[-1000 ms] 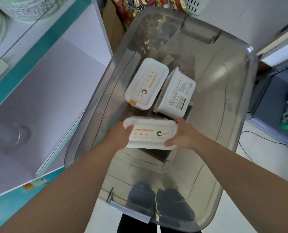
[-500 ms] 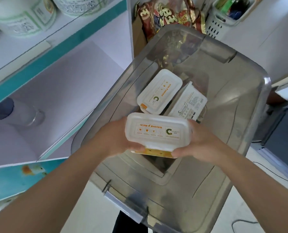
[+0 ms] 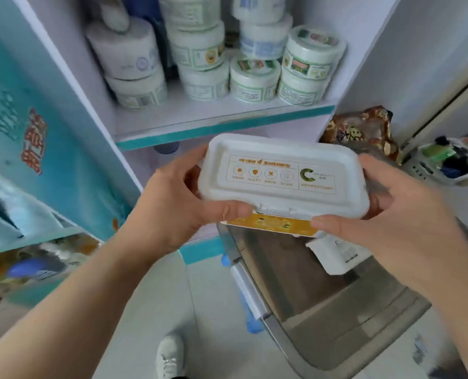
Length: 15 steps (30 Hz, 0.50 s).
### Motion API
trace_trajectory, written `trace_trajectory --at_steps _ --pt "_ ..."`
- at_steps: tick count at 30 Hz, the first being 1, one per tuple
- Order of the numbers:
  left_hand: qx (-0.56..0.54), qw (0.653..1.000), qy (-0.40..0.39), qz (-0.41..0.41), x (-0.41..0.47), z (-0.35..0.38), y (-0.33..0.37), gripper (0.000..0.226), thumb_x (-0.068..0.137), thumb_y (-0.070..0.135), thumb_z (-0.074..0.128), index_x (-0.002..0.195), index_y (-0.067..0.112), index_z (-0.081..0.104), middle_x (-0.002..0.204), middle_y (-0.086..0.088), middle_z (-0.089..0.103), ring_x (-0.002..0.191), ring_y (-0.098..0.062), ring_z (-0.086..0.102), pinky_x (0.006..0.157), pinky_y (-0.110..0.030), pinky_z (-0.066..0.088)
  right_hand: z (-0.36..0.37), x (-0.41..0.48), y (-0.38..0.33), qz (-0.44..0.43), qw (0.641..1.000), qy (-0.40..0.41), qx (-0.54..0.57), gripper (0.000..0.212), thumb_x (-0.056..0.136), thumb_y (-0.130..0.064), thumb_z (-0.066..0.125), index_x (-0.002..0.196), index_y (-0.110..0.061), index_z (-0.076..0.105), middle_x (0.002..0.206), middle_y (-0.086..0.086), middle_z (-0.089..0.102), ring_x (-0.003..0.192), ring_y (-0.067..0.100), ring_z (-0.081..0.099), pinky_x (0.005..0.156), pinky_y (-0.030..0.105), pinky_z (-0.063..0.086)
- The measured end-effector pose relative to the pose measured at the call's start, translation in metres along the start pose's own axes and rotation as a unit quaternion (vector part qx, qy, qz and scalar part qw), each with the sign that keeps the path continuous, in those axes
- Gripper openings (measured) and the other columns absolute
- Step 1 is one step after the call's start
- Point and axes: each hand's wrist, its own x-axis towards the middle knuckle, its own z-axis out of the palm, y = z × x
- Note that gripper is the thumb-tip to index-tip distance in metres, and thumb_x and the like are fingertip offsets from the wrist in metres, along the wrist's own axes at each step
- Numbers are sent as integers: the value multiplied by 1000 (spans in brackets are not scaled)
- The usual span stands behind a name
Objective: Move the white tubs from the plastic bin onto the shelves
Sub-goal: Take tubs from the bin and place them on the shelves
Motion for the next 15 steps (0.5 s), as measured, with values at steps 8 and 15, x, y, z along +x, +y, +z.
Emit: trace_trajectory --at_steps 8,15 --pt "2 984 172 -43 -87 -141 -53 85 40 56 85 117 56 48 125 16 52 116 1 53 98 -22 46 126 3 -104 -130 989 -53 32 64 52 -19 86 98 -56 61 74 -22 71 59 -1 64 54 12 50" --pt "-45 953 289 -80 -176 -283 -96 97 47 34 85 136 33 46 114 13 69 107 -10 65 86 -36 56 281 -3 -206 -221 961 -145 82 55 59 -23 84 102 -48 61 90 -26 71 79 -3 67 65 11 51"
